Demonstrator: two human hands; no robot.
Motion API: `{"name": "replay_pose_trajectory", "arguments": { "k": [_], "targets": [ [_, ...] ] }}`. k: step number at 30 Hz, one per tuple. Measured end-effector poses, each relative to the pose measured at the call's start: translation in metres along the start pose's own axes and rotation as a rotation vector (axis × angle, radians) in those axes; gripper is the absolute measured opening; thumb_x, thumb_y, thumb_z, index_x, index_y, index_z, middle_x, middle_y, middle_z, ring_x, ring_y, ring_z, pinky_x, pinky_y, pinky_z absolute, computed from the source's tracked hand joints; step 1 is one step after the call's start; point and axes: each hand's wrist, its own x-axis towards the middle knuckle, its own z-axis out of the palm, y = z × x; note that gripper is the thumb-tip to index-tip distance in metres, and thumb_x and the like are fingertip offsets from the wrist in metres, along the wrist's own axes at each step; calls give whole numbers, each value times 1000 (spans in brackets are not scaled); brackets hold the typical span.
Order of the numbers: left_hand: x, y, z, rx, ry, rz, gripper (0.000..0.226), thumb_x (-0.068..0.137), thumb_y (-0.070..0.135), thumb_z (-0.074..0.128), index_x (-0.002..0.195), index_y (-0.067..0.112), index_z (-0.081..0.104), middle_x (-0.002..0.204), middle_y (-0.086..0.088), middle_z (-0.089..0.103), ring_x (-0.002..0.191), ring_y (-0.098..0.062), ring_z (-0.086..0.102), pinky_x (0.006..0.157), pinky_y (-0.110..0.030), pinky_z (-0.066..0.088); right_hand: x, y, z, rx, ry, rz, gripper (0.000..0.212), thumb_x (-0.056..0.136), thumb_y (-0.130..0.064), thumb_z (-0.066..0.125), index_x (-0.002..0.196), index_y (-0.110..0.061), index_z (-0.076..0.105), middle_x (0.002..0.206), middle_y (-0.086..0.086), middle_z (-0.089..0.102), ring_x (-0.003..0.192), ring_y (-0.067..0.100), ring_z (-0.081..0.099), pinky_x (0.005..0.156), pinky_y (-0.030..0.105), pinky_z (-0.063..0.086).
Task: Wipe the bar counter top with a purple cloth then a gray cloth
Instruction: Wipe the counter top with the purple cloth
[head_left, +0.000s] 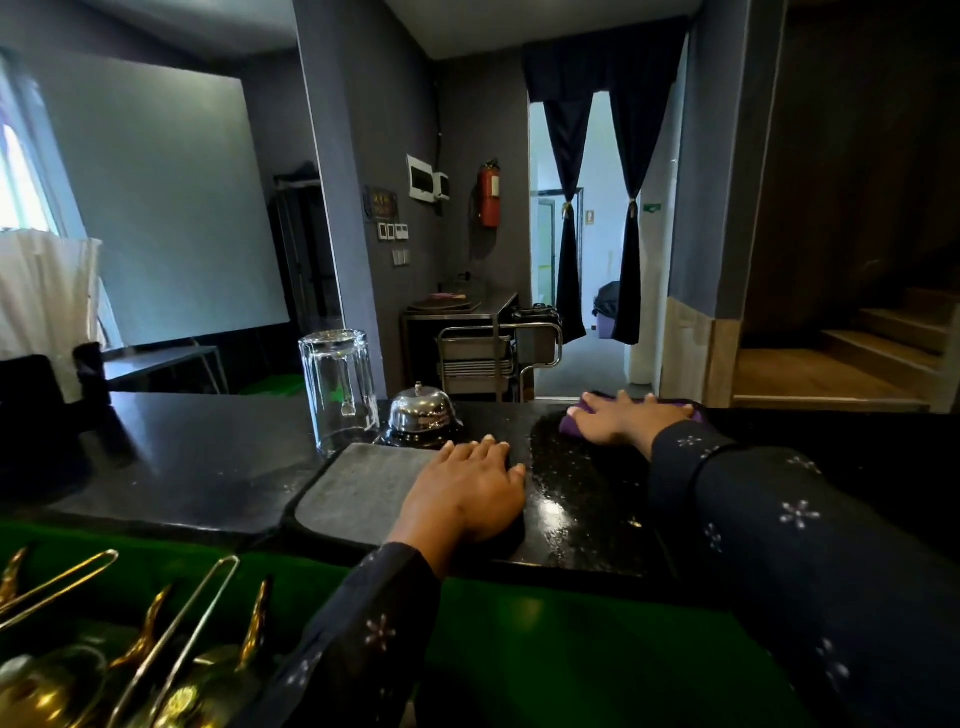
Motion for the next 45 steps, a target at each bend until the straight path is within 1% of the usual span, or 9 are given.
{"name": "replay_pose_trajectory", "arguments": {
  "k": [6, 12, 20, 24, 26, 29, 32, 35, 45],
  "targets": [
    [-6, 6, -10, -277, 56, -60, 53, 102, 39, 10, 150, 16, 17, 156, -7, 23, 143, -24, 22, 116, -39, 12, -6, -46, 12, -32, -29, -271, 61, 91, -71, 14, 148, -52, 2, 162, -3, -7, 147, 34, -8, 107, 73, -6],
    [-11, 6, -11, -487, 110, -139, 67, 94, 58, -1, 150, 25, 16, 153, -10, 30, 143, -30, 22, 113, -45, 17, -81, -6, 25, -79, -17, -512, 52, 95, -63, 15, 145, -56, 0, 162, -8, -7, 149, 25, -5, 110, 65, -5],
    [-13, 10, -13, -561, 109, -177, 65, 94, 60, 2, 150, 31, 15, 156, -11, 24, 145, -30, 17, 117, -43, 11, -80, -48, 23, 11, 0, -229, 63, 94, -66, 16, 151, -45, 0, 162, 3, -11, 146, 39, -13, 102, 76, -10],
    [18, -15, 1, -731, 76, -161, 113, 57, 97, 5, 136, 27, 44, 139, -20, 48, 131, -40, 41, 111, -57, 26, -116, -68, 29, -24, -23, -357, 64, 97, -56, 26, 152, -39, 0, 162, 3, -14, 145, 38, -16, 102, 76, -12],
    [29, -22, 9, -696, 61, -177, 115, 53, 100, 6, 131, 28, 49, 132, -23, 54, 124, -43, 48, 107, -59, 31, -131, -54, 34, -2, -7, -426, 61, 96, -60, 21, 151, -43, 4, 162, -1, -10, 147, 33, -13, 104, 73, -14],
    [-5, 1, -10, -565, 68, -205, 83, 81, 79, 6, 143, 32, 37, 142, -18, 46, 131, -36, 41, 112, -50, 26, -137, -8, 32, 6, 10, -426, 59, 93, -67, 18, 148, -51, 4, 162, -8, -7, 148, 27, -8, 107, 69, -12],
    [-12, 6, -11, -346, 56, -140, 62, 96, 58, 11, 151, 31, 16, 156, -7, 26, 143, -30, 23, 113, -43, 18, -133, 53, 24, 9, 28, -244, 58, 92, -69, 15, 147, -53, 2, 162, -9, -7, 148, 27, -6, 108, 69, -8],
    [-9, 9, -12, -222, 45, -98, 57, 99, 50, 18, 150, 25, 20, 155, -8, 27, 142, -27, 25, 113, -40, 20, -130, 89, 17, 42, 34, -8, 61, 92, -69, 15, 148, -50, 2, 162, -6, -7, 148, 30, -6, 108, 70, -7],
    [5, 3, -2, 11, 29, -29, 60, 97, 52, 20, 148, 22, 28, 157, -8, 21, 144, -23, 20, 118, -41, 13, -163, -11, 36, 7, 42, -303, 62, 92, -70, 17, 149, -49, 3, 162, -4, -7, 148, 32, -9, 105, 72, -12]
  ]
}}
